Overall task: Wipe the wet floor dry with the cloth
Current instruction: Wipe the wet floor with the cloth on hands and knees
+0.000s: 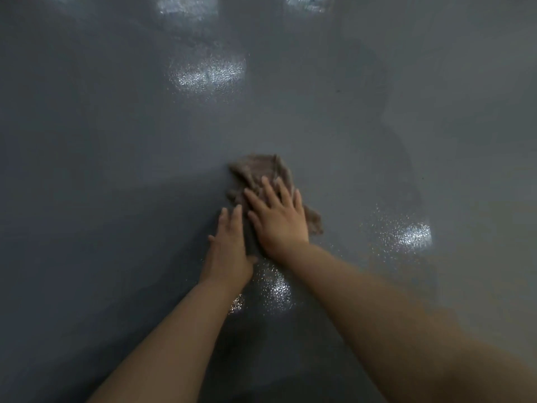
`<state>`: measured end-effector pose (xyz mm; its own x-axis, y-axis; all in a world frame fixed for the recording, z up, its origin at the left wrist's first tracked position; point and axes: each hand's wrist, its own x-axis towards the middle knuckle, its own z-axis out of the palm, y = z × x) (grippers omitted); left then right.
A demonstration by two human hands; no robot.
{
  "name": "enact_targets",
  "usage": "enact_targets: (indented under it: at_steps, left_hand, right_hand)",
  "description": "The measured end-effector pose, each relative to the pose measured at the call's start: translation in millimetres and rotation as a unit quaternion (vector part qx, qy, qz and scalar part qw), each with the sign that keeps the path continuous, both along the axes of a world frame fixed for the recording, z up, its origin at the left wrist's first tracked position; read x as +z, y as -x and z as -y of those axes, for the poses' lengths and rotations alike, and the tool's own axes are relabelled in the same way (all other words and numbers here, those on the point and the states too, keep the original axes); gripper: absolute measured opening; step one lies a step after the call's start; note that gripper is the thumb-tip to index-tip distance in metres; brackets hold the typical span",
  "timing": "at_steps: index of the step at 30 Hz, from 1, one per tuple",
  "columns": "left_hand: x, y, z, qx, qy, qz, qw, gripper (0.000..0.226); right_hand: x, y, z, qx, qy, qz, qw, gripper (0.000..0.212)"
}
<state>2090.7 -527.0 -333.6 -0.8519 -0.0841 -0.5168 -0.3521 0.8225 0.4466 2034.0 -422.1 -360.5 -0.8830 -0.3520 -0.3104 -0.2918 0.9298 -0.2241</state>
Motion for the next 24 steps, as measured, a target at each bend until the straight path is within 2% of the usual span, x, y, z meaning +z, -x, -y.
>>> enact_targets:
  at_steps: [3, 6, 10, 15, 19, 22, 24]
  left_hand:
    - [2.7, -20.9, 22.1, 0.08, -0.013, -0.069, 0.994, 0.081]
    - [4.6, -41.6, 33.2, 0.101, -0.013, -0.064, 0.993, 0.08]
    - [10.6, -64.7, 33.5, 0.1, -0.021, -0.057, 0.993, 0.075]
    - [12.3, -95.6, 32.1, 0.089, -0.026, -0.066, 0.994, 0.06]
    - [10.4, -122.1, 39.4, 0.079, -0.001, -0.04, 0.996, 0.06]
    - [11.6, -139.9, 46.1, 0.06, 0.033, -0.006, 0.998, 0.059]
    - [10.9, -151.2, 50.1, 0.05, 0.051, 0.009, 0.997, 0.047]
  right_hand:
    - [-0.9, -50.0, 11.1, 0.034, 0.017, 0.023, 0.999, 0.052]
    - [0.3, -91.4, 15.8, 0.062, 0.002, 0.029, 0.998, 0.054]
    - [6.7, -134.3, 14.3, 0.069, -0.012, 0.023, 0.997, 0.046]
    - [7.5, -184.7, 3.7, 0.136, -0.002, 0.019, 0.991, 0.049]
    - [9.8, -206.9, -3.3, 0.158, 0.001, -0.002, 0.987, 0.047]
    - [12.5, -218.2, -7.7, 0.166, 0.034, -0.029, 0.985, 0.041]
    - [15.0, -222.2, -10.7, 0.168, 0.07, -0.048, 0.982, 0.036]
